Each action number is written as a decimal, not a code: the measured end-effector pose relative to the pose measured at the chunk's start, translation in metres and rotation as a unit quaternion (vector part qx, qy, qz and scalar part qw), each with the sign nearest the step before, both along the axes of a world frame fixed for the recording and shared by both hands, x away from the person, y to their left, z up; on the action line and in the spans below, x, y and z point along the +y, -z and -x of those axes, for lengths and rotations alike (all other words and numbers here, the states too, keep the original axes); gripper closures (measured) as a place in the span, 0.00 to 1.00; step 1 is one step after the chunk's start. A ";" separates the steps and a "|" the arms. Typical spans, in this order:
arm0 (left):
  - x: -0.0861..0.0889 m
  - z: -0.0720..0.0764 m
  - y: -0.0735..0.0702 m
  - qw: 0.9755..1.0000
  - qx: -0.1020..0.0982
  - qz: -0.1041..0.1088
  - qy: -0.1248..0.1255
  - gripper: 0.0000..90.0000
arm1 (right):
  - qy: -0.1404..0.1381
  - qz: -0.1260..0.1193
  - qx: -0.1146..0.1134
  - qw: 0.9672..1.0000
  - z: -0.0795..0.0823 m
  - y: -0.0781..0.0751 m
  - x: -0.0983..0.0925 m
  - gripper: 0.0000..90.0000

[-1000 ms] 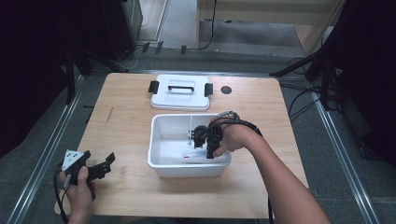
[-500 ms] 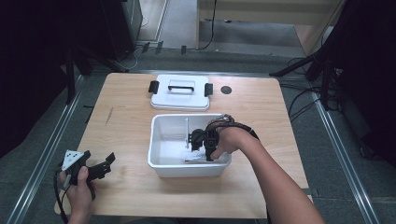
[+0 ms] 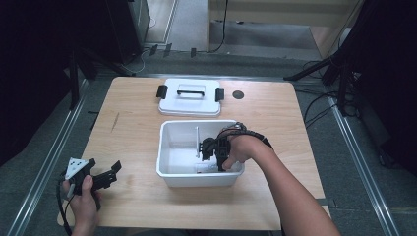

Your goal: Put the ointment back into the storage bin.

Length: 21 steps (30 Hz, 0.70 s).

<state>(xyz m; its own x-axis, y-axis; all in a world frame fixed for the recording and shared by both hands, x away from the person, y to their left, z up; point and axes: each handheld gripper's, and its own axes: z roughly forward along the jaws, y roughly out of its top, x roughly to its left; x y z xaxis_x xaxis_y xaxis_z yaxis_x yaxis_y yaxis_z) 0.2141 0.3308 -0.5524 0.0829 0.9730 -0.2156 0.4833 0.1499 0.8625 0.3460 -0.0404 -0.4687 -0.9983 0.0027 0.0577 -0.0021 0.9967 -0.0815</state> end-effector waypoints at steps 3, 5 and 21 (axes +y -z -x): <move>0.000 0.000 0.000 1.000 -0.001 0.000 0.000 0.00 | 0.004 -0.002 0.000 1.000 0.000 0.000 -0.001 0.79; 0.000 0.000 0.000 1.000 0.000 0.000 0.000 0.00 | 0.006 -0.001 0.000 1.000 0.000 0.000 -0.001 0.79; 0.000 0.000 0.000 1.000 0.000 -0.001 -0.001 0.00 | 0.024 -0.033 0.006 0.999 0.000 -0.020 -0.011 0.94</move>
